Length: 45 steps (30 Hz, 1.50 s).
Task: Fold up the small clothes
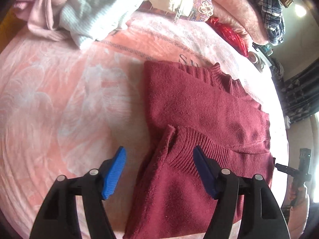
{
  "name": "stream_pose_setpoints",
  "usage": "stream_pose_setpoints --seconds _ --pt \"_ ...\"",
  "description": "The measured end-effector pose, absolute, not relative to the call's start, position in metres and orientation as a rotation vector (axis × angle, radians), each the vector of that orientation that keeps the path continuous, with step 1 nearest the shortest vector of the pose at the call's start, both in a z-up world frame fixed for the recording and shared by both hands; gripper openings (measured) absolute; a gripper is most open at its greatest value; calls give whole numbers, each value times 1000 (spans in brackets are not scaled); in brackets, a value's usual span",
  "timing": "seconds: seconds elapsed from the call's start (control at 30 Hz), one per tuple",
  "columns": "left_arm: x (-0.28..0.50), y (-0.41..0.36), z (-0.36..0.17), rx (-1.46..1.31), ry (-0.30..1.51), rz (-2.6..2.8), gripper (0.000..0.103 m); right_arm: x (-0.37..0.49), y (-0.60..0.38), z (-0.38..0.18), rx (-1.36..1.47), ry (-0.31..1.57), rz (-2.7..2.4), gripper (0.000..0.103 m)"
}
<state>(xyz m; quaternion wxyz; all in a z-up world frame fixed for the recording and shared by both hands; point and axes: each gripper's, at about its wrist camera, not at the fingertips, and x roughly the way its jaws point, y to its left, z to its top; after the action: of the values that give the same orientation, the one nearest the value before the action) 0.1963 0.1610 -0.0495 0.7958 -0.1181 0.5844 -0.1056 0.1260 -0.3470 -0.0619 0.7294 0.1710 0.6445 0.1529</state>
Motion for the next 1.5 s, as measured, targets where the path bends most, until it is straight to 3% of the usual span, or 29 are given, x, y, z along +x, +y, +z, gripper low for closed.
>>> stream_pose_setpoints --seconds 0.3,0.47,0.53,0.6,0.63,0.73,0.9,1.17,1.23,1.27,1.4,1.5 --pt "186 140 -83 -12 1311 -260 71 129 -321 -73 288 1453 401 74" --pt "181 112 -90 80 1320 -308 71 129 -306 -80 187 1465 407 55" --pt "180 105 -92 110 1325 -296 61 127 -306 -79 149 1459 398 44" --pt "179 101 -90 129 1320 -291 52 127 -309 -76 152 1440 400 22" --pt "179 102 -87 127 1320 -296 49 127 -312 -73 157 1430 400 18" --pt "179 109 -78 57 1319 -336 22 126 -321 -67 189 1413 416 14" --pt "180 118 -65 -22 1296 -347 8 128 -322 -53 249 1382 442 12" --pt "178 108 -75 24 1320 -349 10 132 -320 -34 245 1326 451 11" --pt "178 102 -86 77 1341 -314 25 132 -315 -43 224 1357 445 12" --pt "178 99 -91 102 1348 -304 46 133 -313 -47 214 1372 436 12" --pt "176 91 -97 144 1337 -311 41 135 -317 -56 248 1394 435 17" --pt "177 92 -96 115 1337 -319 20 137 -318 -61 265 1406 439 16"
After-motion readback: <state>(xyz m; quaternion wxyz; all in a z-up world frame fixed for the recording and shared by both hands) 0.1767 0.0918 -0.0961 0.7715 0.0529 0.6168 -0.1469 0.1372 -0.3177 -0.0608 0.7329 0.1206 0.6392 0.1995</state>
